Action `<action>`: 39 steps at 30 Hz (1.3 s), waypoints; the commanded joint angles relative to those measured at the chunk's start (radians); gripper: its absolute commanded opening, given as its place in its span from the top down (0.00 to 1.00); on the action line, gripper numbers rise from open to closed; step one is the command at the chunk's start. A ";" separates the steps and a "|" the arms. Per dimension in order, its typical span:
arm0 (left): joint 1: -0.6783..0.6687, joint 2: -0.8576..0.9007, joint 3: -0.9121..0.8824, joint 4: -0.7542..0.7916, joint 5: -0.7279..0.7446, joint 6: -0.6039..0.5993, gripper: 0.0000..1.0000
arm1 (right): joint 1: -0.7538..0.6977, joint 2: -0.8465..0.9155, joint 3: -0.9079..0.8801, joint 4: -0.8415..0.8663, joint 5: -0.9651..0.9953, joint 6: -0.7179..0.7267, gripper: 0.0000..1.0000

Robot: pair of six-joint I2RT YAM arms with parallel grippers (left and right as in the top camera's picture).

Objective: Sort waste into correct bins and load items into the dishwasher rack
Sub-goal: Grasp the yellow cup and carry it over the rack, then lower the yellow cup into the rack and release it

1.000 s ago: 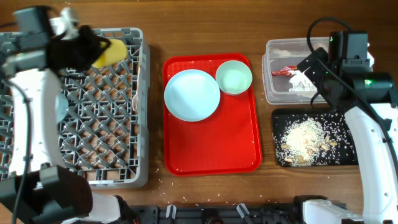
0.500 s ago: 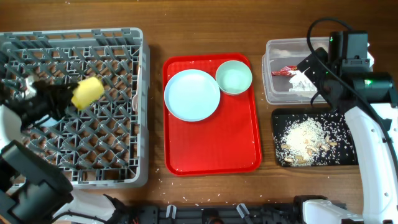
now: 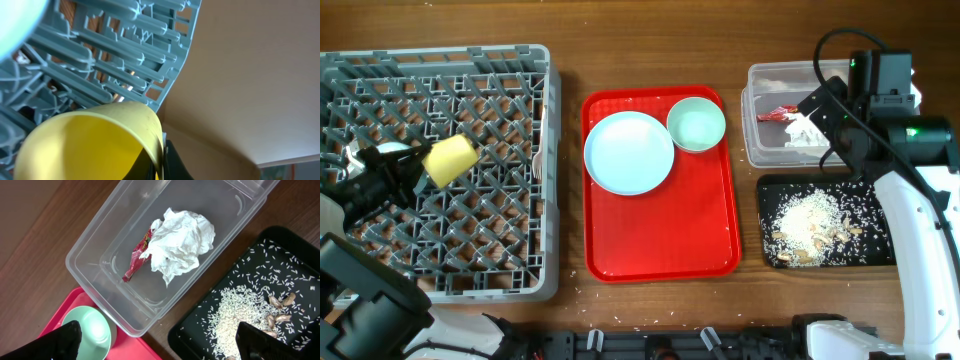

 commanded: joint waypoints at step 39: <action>-0.177 -0.079 -0.008 -0.044 -0.402 0.148 0.96 | -0.001 -0.010 0.011 0.002 0.022 0.007 0.00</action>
